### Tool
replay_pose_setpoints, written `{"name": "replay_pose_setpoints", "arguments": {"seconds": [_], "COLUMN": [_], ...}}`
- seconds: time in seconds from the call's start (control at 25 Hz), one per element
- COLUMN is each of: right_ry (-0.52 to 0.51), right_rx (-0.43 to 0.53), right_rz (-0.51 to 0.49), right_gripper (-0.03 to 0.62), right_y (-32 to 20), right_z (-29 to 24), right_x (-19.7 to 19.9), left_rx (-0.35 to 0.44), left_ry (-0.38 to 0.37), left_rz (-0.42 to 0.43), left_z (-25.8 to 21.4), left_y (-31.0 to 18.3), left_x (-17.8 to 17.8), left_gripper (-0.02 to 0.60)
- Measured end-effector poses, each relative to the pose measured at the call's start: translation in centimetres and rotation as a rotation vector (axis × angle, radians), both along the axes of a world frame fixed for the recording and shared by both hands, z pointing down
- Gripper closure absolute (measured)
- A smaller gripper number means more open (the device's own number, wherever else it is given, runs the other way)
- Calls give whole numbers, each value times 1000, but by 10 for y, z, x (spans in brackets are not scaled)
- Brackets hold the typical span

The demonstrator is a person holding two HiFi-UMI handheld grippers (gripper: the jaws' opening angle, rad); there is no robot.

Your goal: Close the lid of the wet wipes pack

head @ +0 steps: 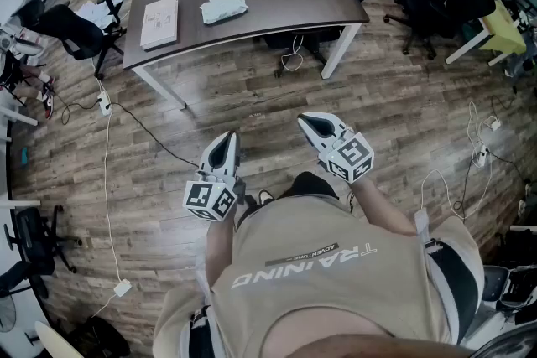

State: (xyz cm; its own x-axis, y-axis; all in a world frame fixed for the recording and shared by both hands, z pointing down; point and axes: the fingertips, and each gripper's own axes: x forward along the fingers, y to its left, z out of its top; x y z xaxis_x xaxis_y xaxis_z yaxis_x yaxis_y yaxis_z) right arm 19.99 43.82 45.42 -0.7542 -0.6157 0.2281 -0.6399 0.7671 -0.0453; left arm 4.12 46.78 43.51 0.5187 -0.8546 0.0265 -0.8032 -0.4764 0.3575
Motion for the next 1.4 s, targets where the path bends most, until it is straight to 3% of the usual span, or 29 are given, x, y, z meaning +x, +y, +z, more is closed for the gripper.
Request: {"name": "replay_pose_setpoints", "arguments": {"seconds": [0.44, 0.8, 1.12, 1.4], "right_ry": [-19, 68, -18, -124], "right_rx": [-7, -47, -98, -72], "right_rz": [63, 55, 38, 4], "right_gripper": [580, 580, 580, 580], "right_y": [-22, -50, -112, -188], "right_z": [-5, 16, 35, 18], "right_x": [-28, -45, -42, -40], "left_rx": [-20, -110, -93, -80], "left_ry": [-20, -6, -58, -137], "left_rz": [11, -48, -51, -66], "left_z": [12, 51, 30, 5], "left_y": [-18, -51, -116, -170], "left_x": [-36, -58, -52, -39], "left_gripper": [577, 577, 577, 577]}}
